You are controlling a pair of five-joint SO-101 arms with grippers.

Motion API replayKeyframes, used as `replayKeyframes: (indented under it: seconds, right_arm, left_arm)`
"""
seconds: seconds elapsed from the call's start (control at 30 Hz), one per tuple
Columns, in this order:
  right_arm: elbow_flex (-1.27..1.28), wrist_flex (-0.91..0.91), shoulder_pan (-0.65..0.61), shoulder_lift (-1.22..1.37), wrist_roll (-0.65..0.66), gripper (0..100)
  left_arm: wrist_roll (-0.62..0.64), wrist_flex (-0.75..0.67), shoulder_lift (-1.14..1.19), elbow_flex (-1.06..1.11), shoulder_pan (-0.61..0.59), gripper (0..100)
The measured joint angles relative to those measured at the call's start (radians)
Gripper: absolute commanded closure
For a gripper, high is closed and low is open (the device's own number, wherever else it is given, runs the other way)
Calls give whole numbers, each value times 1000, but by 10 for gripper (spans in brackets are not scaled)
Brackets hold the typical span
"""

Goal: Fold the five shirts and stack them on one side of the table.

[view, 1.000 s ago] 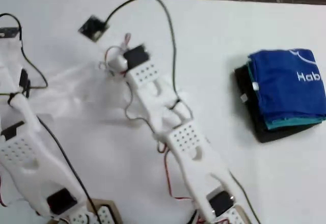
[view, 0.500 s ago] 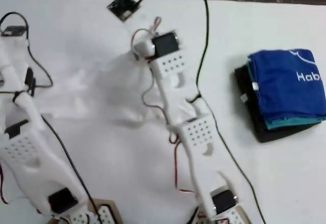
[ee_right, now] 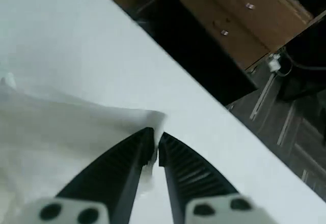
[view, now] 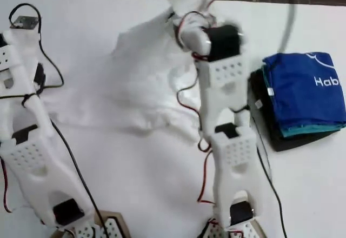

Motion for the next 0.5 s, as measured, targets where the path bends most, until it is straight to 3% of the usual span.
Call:
replayKeyframes:
  seconds: [0.13,0.3,0.5]
  right_arm:
    - [12,0,8,-63,5,978]
    - [77,0,12,-64,5,978]
    - [190,0,21,-64,-9,978]
  left_arm:
    - [0,0,14,29,6,928]
    - [-21,0,37,118,77,734]
    - [-78,0,37,115,83,779]
